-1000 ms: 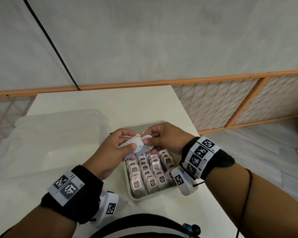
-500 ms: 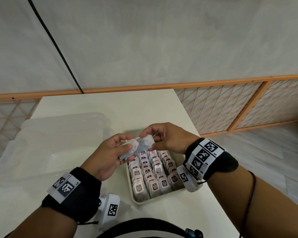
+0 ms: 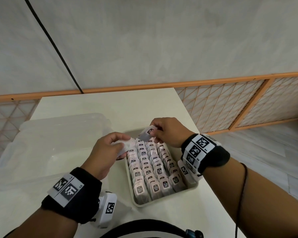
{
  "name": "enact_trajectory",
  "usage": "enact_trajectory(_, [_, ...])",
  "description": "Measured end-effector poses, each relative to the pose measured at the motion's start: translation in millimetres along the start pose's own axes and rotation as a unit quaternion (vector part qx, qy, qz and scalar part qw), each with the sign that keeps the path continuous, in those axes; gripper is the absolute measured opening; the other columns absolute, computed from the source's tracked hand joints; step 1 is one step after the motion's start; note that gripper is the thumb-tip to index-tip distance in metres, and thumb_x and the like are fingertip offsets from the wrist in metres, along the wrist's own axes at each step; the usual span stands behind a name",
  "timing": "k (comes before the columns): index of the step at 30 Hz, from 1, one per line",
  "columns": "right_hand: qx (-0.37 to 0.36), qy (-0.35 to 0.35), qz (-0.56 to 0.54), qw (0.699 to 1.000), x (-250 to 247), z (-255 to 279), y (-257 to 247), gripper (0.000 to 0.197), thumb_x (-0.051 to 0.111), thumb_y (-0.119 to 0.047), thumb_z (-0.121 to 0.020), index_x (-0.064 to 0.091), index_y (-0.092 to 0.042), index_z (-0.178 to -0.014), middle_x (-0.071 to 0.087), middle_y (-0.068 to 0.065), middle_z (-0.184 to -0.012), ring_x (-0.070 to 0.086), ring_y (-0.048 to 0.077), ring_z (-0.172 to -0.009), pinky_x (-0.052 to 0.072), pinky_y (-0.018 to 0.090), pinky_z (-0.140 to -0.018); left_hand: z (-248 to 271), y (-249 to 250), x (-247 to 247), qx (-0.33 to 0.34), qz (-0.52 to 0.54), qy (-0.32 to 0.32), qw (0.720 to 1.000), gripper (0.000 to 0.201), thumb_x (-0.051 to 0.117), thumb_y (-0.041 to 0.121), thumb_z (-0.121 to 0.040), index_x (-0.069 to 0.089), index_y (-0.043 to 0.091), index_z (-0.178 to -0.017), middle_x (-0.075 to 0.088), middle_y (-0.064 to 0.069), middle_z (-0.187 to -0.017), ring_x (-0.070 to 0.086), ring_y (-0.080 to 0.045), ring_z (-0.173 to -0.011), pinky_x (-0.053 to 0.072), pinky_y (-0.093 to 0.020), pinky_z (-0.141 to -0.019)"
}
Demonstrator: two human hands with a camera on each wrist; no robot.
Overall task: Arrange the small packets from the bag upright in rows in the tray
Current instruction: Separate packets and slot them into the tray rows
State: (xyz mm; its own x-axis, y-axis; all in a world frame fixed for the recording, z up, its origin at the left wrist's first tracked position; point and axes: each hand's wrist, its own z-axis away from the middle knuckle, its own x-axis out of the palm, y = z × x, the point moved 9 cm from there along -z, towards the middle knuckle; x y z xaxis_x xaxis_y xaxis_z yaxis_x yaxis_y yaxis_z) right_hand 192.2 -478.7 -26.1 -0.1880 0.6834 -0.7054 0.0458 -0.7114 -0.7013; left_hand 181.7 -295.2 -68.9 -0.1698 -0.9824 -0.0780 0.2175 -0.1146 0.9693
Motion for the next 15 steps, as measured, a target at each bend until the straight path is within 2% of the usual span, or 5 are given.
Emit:
enact_trajectory(2, [-0.015, -0.037, 0.076, 0.996, 7.9, -2.3, -5.9, 0.006, 0.058, -0.013, -0.09, 0.064, -0.013, -0.089, 0.066, 0.0, -0.073, 0.066, 0.013, -0.065, 0.054, 0.031, -0.067, -0.8, 6.3, -3.1, 0.027, -0.076, 0.025, 0.996, 0.029, 0.045, -0.001, -0.093, 0.069, 0.013, -0.085, 0.065, -0.004, -0.099, 0.06, -0.013, -0.062, 0.048, -0.013, -0.051])
enact_trajectory(5, [-0.032, -0.078, 0.157, 0.984, 22.3, -4.9, -14.2, 0.007, 0.068, -0.022, -0.082, 0.07, -0.018, -0.087, 0.062, -0.009, -0.072, 0.056, 0.008, -0.067, 0.049, 0.027, -0.067, 0.5, 15.0, -2.8, 0.086, -0.178, 0.045, 0.979, 0.024, 0.048, 0.004, -0.094, 0.069, 0.015, -0.089, 0.058, 0.002, -0.1, 0.062, -0.013, -0.069, 0.047, -0.009, -0.051])
enact_trajectory(9, [-0.002, -0.182, 0.187, 0.965, 56.4, -4.2, -5.2, 0.01, 0.072, -0.026, -0.081, 0.071, -0.017, -0.085, 0.06, -0.011, -0.069, 0.056, 0.008, -0.07, 0.049, 0.023, -0.071, 0.6, 11.9, -5.7, 0.114, -0.228, 0.045, 0.966, 0.022, 0.054, 0.009, -0.091, 0.07, 0.024, -0.088, 0.057, 0.012, -0.099, 0.061, -0.009, -0.087, 0.057, -0.038, -0.079])
enact_trajectory(12, [0.0, -0.271, 0.26, 0.927, 87.7, 1.3, 4.3, 0.011, 0.068, -0.029, -0.084, 0.068, -0.02, -0.078, 0.06, -0.009, -0.071, 0.055, 0.01, -0.072, 0.044, 0.025, -0.072, 2.5, 11.0, -6.2, 0.11, -0.226, 0.04, 0.967, 0.024, 0.055, 0.01, -0.09, 0.069, 0.029, -0.086, 0.057, 0.013, -0.099, 0.061, -0.009, -0.09, 0.056, -0.043, -0.082])
enact_trajectory(15, [0.016, -0.301, 0.272, 0.914, 105.6, -2.1, 10.2, 0.019, 0.067, -0.027, -0.084, 0.072, -0.014, -0.098, 0.068, -0.002, -0.083, 0.06, 0.015, -0.082, 0.046, 0.024, -0.075, 3.6, 10.5, -5.7, 0.106, -0.22, 0.04, 0.969, 0.024, 0.056, 0.011, -0.09, 0.069, 0.03, -0.084, 0.058, 0.013, -0.099, 0.062, -0.01, -0.088, 0.055, -0.044, -0.083])
